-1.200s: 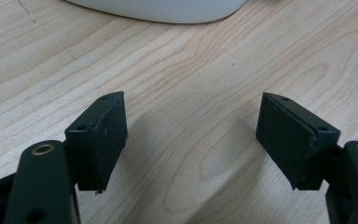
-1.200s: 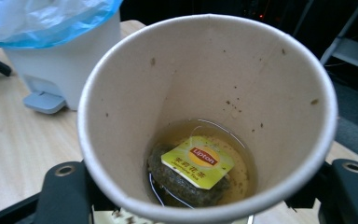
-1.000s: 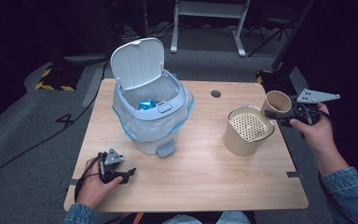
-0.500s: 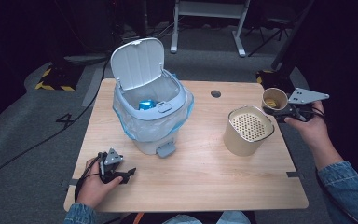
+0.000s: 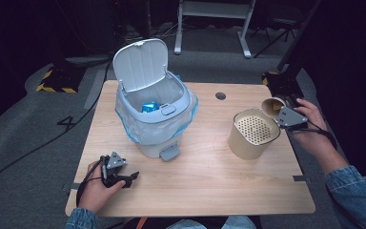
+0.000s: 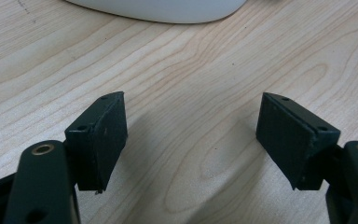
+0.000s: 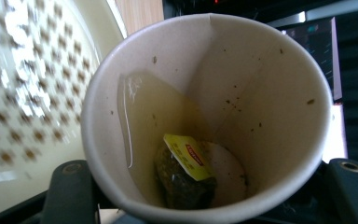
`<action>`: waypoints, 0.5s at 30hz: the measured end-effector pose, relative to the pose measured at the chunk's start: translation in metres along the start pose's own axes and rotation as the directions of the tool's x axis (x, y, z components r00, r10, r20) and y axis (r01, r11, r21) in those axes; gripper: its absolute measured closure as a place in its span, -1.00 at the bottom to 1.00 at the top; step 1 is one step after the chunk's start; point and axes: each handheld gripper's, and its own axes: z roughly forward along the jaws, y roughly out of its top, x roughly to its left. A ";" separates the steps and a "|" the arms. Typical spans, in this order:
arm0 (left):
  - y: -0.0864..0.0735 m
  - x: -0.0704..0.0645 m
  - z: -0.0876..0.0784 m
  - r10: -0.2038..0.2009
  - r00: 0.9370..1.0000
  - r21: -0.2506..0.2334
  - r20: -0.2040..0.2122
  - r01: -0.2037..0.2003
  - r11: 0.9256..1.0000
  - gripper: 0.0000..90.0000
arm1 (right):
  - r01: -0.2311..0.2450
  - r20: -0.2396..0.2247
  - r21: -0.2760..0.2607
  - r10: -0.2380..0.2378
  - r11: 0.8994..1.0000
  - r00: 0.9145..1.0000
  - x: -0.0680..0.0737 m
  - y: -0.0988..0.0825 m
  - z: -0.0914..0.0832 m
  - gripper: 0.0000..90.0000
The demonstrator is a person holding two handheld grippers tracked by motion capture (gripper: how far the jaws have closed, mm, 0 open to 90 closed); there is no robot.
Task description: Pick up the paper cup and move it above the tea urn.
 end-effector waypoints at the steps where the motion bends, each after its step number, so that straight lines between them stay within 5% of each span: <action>1: 0.000 0.000 0.000 0.000 1.000 0.000 0.000 0.000 1.000 -0.45 | 0.000 0.000 0.000 0.000 1.000 1.000 0.000 0.000 0.000 -0.24; 2: 0.000 0.000 0.000 0.000 1.000 -0.001 0.001 0.000 1.000 -0.45 | 0.110 0.027 0.045 -0.111 0.993 0.993 0.004 0.005 0.000 -0.24; 4: 0.000 0.000 0.000 0.000 1.000 0.000 0.000 0.000 1.000 -0.45 | 0.206 0.046 0.083 -0.211 0.975 0.976 0.009 0.010 0.001 -0.24; 5: 0.000 0.000 0.000 0.000 1.000 0.000 0.000 0.000 1.000 -0.45 | 0.206 0.046 0.083 -0.211 0.975 0.976 0.009 0.010 0.001 -0.24; 6: 0.000 0.000 0.000 0.000 1.000 -0.001 0.001 0.000 1.000 -0.45 | 0.336 0.067 0.148 -0.348 0.930 0.935 0.014 0.016 0.000 -0.24; 7: 0.000 0.000 0.000 0.000 1.000 -0.001 0.001 0.000 1.000 -0.44 | 0.407 0.076 0.184 -0.426 0.895 0.902 0.017 0.020 0.000 -0.24; 9: 0.000 0.000 0.000 0.000 1.000 0.000 0.000 0.000 1.000 -0.45 | 0.494 0.095 0.215 -0.521 0.843 0.848 0.023 0.025 0.000 -0.24; 10: 0.000 0.000 0.000 0.000 1.000 -0.001 0.001 0.000 1.000 -0.45 | 0.494 0.095 0.215 -0.521 0.843 0.848 0.023 0.025 0.000 -0.24; 11: 0.000 0.000 0.000 0.000 1.000 -0.001 0.000 0.000 1.000 -0.44 | 0.586 0.114 0.263 -0.628 0.767 0.770 0.028 0.030 0.000 -0.23; 14: 0.000 0.000 0.000 0.000 1.000 0.000 0.000 0.000 1.000 -0.44 | 0.682 0.131 0.315 -0.742 0.660 0.658 0.034 0.036 -0.001 -0.24; 15: 0.000 0.000 0.000 0.000 1.000 0.000 0.000 0.000 1.000 -0.44 | 0.682 0.131 0.315 -0.742 0.660 0.658 0.034 0.036 -0.001 -0.24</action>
